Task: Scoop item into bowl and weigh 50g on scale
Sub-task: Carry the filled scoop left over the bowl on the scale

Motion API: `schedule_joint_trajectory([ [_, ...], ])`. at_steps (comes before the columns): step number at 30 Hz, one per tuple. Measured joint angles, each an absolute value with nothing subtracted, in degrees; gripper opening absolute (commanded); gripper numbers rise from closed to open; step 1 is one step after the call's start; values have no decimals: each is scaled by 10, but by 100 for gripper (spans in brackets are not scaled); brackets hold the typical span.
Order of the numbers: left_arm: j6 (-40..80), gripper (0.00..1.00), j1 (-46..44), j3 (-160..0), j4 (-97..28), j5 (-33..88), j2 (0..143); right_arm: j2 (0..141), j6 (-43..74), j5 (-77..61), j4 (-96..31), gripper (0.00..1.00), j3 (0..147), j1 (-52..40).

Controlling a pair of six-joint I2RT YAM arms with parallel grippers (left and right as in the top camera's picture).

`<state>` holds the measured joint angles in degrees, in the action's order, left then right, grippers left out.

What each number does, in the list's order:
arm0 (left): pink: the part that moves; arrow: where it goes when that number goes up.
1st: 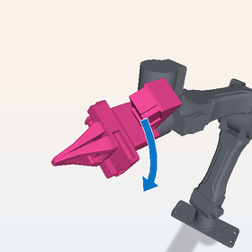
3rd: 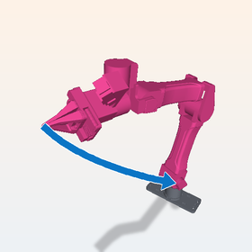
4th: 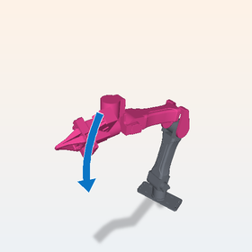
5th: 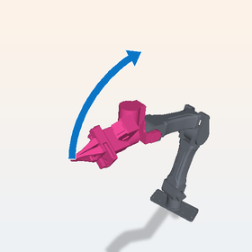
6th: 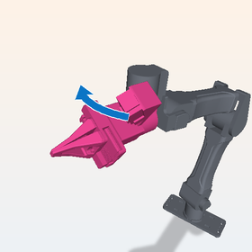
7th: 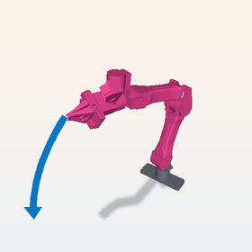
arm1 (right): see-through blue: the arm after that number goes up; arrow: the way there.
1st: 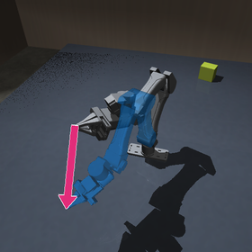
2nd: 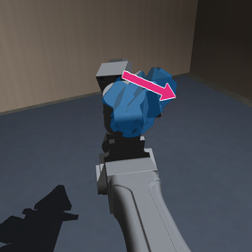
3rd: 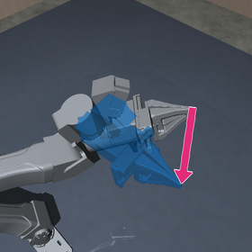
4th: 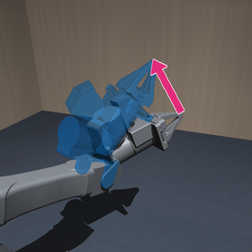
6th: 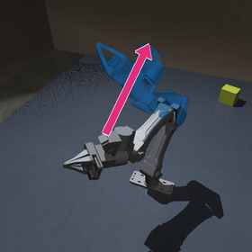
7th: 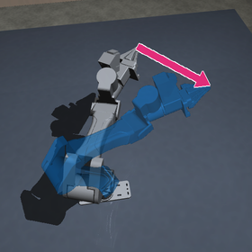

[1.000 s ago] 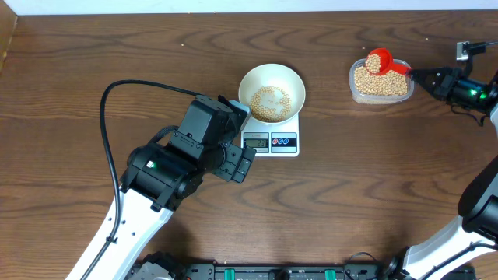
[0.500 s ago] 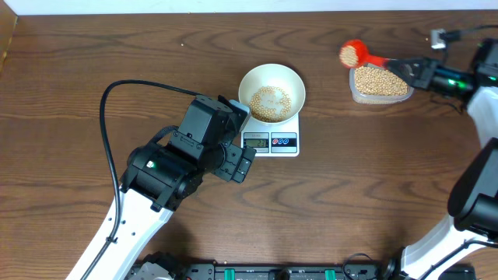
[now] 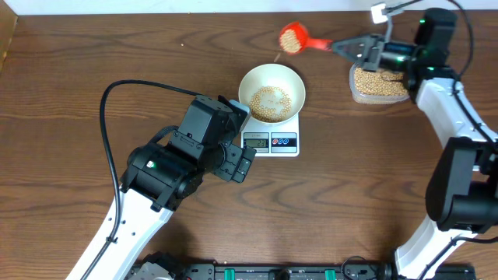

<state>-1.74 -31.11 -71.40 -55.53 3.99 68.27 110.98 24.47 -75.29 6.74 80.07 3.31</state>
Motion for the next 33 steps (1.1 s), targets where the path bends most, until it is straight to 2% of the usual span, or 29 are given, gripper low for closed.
schedule_joint_trajectory([
  [9, -17, 92, -311, -714, -555, 40, 683, 1110, 229, -757, 57, 1, 801, -2],
  [19, -17, 92, -311, -714, -555, 40, 683, 1110, 128, -757, -34, 1, 801, -6],
  [33, -17, 92, -311, -714, -555, 40, 683, 1110, 74, -757, -39, 1, 801, -6],
])
